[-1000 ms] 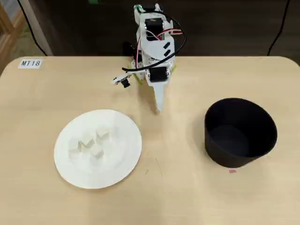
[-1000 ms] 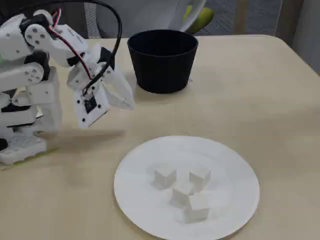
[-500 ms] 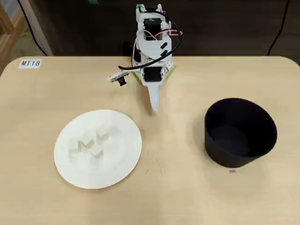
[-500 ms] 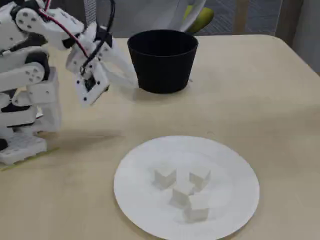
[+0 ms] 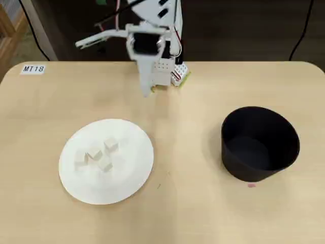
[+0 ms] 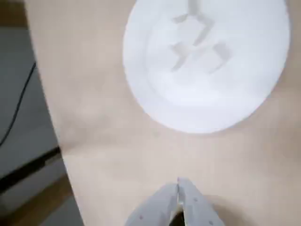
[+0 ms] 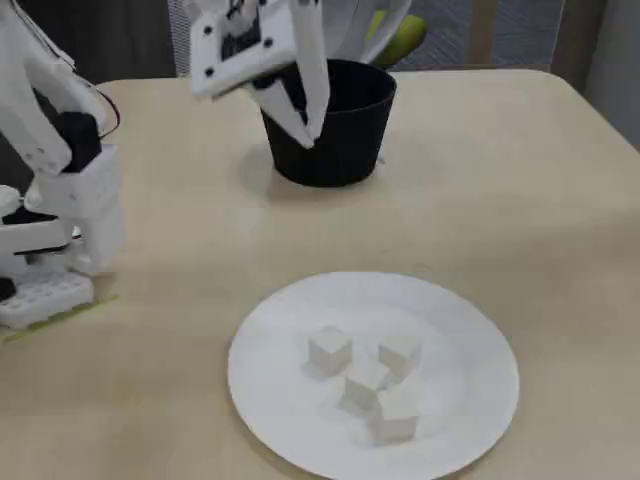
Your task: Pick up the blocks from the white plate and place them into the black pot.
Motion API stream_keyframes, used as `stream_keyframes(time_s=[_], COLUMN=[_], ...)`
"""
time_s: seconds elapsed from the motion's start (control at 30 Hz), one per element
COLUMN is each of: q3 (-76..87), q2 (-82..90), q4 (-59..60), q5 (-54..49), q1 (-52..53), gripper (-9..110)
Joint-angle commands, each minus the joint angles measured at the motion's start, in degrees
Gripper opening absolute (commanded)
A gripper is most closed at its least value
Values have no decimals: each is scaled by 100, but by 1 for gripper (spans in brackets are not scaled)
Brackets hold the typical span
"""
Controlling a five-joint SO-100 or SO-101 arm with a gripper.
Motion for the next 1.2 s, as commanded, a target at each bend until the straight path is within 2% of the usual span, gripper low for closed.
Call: stream_keyframes(time_s=[0.0, 0.23, 0.47, 0.63, 0.97, 1.03, 1.1, 1.17], q3=[-431, -1090, -2303, -2900, -4166, -4280, -4280, -4289], q2=[-773, -2276, -3489, -4236, -5405, -5520, -5546, -5599], q4=[26, 123, 325, 501, 510, 510, 510, 510], q5=[-105, -299, -1538, -2021, -2224, -2232, -2268, -2276], q1=[483, 1143, 1485, 1547, 1696, 1740, 1784, 1811], gripper=[-2, -2, -2, -2, -2, 6, 22, 27])
